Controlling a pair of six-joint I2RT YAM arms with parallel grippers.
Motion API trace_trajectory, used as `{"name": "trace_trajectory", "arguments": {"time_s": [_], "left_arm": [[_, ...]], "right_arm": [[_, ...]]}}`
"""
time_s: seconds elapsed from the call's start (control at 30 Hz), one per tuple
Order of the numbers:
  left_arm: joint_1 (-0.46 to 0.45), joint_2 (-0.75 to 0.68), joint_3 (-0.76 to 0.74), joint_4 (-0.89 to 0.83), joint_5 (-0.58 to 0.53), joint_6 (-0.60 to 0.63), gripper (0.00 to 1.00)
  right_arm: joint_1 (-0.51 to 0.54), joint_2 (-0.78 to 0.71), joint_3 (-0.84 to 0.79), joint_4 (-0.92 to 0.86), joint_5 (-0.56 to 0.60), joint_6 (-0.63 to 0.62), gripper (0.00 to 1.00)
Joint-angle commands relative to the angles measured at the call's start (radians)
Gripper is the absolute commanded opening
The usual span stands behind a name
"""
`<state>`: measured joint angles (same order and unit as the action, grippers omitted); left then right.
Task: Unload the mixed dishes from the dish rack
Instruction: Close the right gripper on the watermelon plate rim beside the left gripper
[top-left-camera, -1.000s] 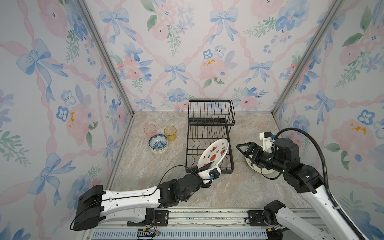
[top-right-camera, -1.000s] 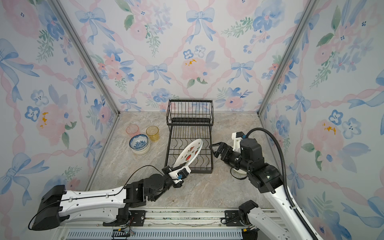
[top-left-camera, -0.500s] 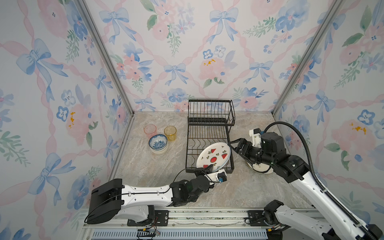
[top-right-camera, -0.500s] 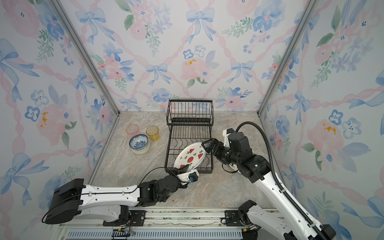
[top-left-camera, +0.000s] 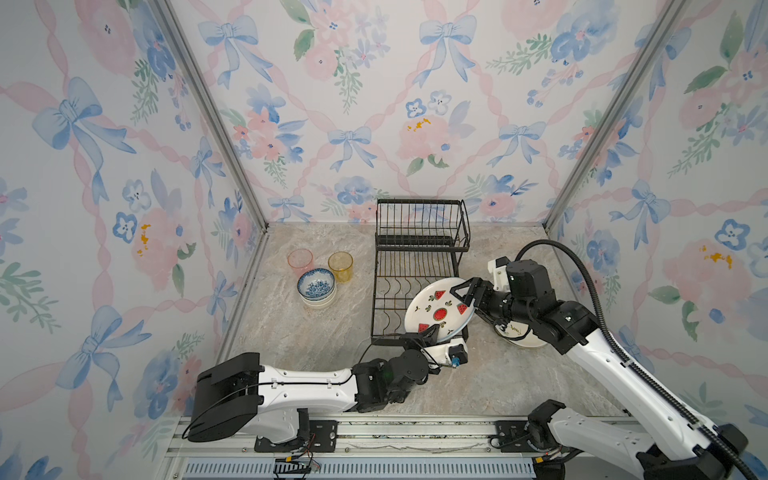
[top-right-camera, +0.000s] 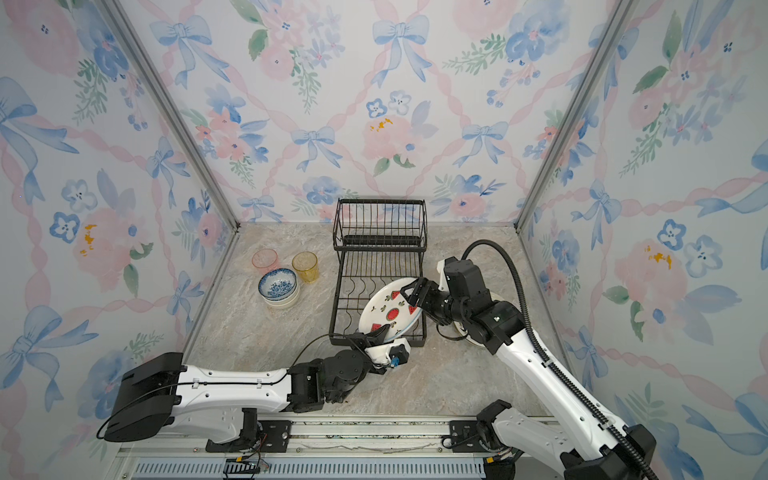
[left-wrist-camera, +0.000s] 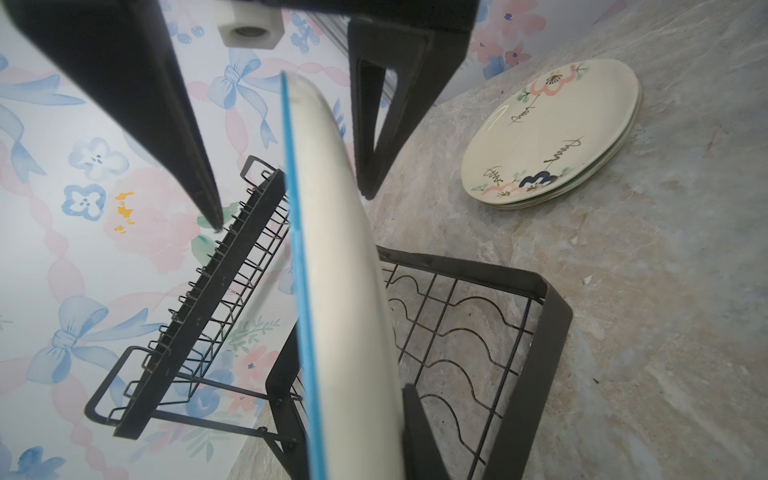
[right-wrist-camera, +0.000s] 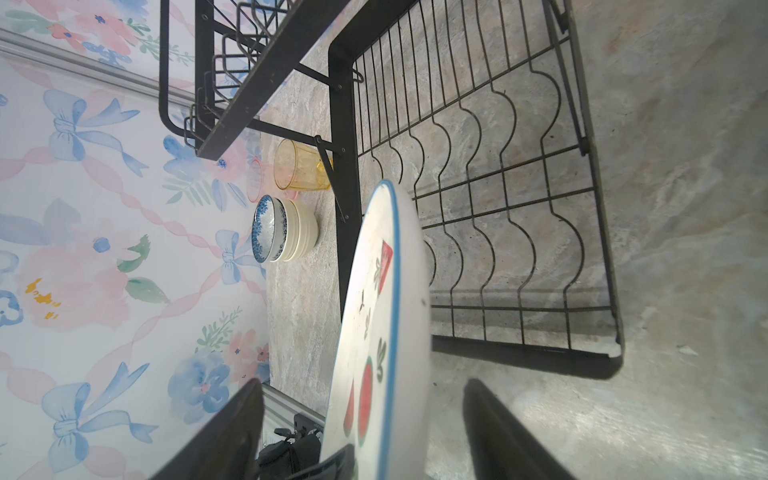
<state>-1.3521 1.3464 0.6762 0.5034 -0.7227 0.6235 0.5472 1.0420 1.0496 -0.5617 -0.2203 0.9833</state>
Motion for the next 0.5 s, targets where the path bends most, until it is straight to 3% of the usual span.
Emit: {"name": "trace_trajectory", "arguments": {"time_s": [0.0, 0.13, 0.3, 0.47], "left_arm": [[-0.010, 0.023, 0.052, 0.145, -0.049, 0.067, 0.00], [-0.012, 0.068, 0.052, 0.187, -0.066, 0.115, 0.00], [-0.012, 0.098, 0.052, 0.228, -0.082, 0.142, 0.00], [-0.012, 0.097, 0.049, 0.246, -0.090, 0.148, 0.00]], "right_arm": [[0.013, -0.006, 0.012, 0.000, 0.011, -0.021, 0.63], [0.012, -0.012, 0.006, -0.014, 0.013, -0.021, 0.51], [0.011, -0.022, -0.002, -0.016, 0.010, -0.018, 0.25], [0.007, -0.023, -0.003, -0.014, 0.007, -0.024, 0.14]]}}
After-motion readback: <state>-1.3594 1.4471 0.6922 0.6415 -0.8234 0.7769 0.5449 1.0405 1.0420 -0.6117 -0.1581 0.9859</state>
